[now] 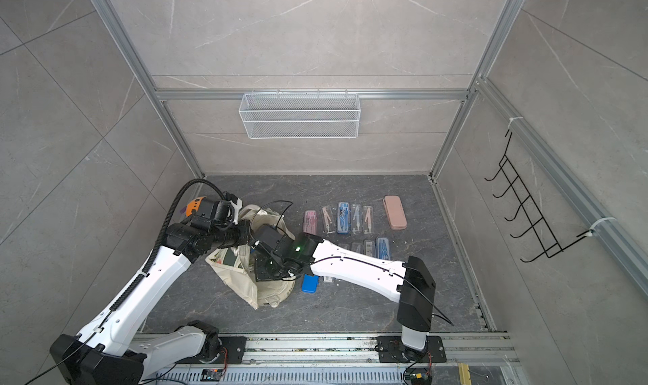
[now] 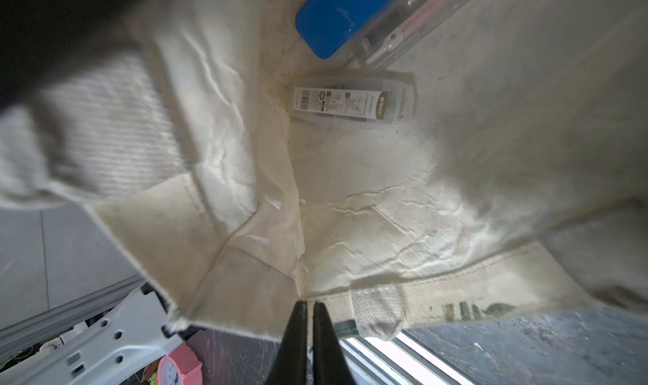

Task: Take out the compass set from the canvas bag
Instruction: Adjust the canvas bag at the center of the board.

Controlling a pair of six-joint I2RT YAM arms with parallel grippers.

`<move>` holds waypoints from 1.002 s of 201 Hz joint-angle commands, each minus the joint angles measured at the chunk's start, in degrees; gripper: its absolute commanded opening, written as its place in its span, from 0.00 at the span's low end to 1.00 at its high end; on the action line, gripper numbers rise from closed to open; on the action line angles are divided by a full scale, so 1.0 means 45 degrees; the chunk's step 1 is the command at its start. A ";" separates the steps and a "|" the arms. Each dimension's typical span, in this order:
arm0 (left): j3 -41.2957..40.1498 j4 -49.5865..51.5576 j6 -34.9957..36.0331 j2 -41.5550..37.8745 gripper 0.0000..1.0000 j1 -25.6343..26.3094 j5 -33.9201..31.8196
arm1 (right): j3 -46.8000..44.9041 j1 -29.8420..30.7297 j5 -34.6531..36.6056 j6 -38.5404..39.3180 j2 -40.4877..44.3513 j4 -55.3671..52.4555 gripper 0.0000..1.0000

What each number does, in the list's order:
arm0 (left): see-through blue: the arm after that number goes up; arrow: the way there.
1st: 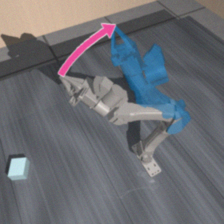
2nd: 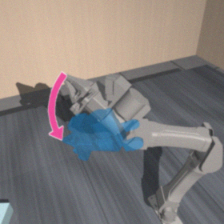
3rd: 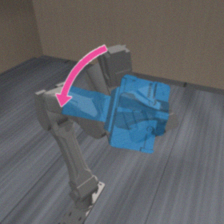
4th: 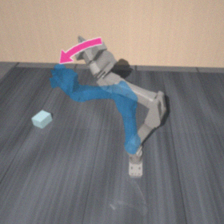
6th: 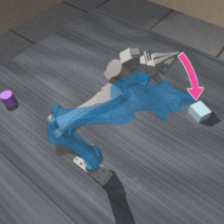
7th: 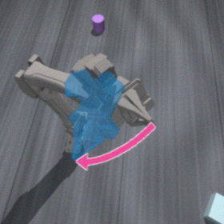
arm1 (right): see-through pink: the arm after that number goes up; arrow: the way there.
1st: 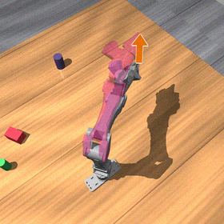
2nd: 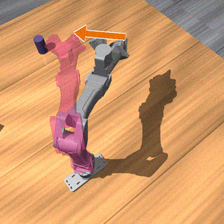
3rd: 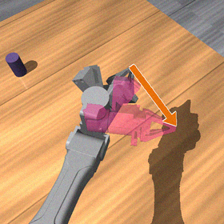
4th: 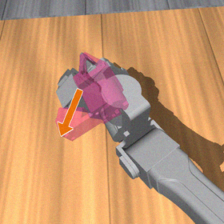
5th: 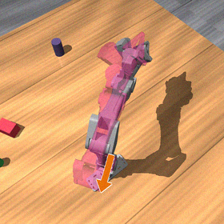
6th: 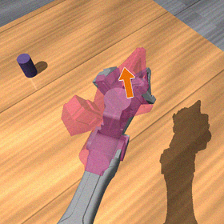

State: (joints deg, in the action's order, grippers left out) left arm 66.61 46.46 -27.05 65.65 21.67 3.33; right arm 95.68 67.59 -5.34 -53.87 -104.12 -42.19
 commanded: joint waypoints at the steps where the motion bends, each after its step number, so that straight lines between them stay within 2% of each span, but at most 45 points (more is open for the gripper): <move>1: 0.0544 0.0203 -0.0164 -0.0014 0.00 0.0038 0.0089 | -0.0173 0.0067 0.0172 -0.0569 -0.0576 0.0210 0.09; 18: 0.0525 0.0186 -0.0091 -0.0163 0.00 0.0047 0.0197 | -0.0088 0.0076 0.0115 -0.0785 -0.1200 0.0427 0.10; 32: 0.0521 0.0202 0.0005 -0.0265 0.00 0.0038 0.0378 | 0.0261 0.0006 -0.0021 -0.1144 -0.1833 0.0561 0.15; 56: 0.0428 0.0279 0.0090 -0.0422 0.00 0.0038 0.0754 | 0.0426 -0.0452 -0.0601 -0.2437 -0.2602 0.1329 0.19; 95: 0.0073 0.0284 0.0070 -0.1001 0.00 0.0045 0.1063 | 0.2081 -0.0898 -0.0358 -0.3886 -0.3972 0.1092 0.39; 118: -0.0148 0.0282 -0.0006 -0.1264 0.00 0.0047 0.1147 | 0.2392 -0.1147 -0.0446 -0.5223 -0.4766 0.1522 0.49; 150: -0.0460 0.0059 -0.0112 -0.1541 0.00 0.0046 0.1388 | 0.2887 -0.1530 0.0131 -0.6572 -0.5516 0.1610 0.58; 173: -0.0577 -0.0011 -0.0103 -0.1694 0.00 0.0047 0.1580 | 0.3189 -0.1726 0.0192 -0.6880 -0.5907 0.2148 0.61; 201: -0.0632 -0.0089 0.0003 -0.1833 0.00 0.0049 0.2051 | 0.4615 -0.1866 0.0182 -0.6790 -0.6862 0.1521 0.65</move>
State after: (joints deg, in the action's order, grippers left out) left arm 63.07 47.62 -28.29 59.68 20.86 4.95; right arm 111.26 59.24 -5.76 -82.41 -131.35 -35.20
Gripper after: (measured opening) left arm 0.055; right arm 0.640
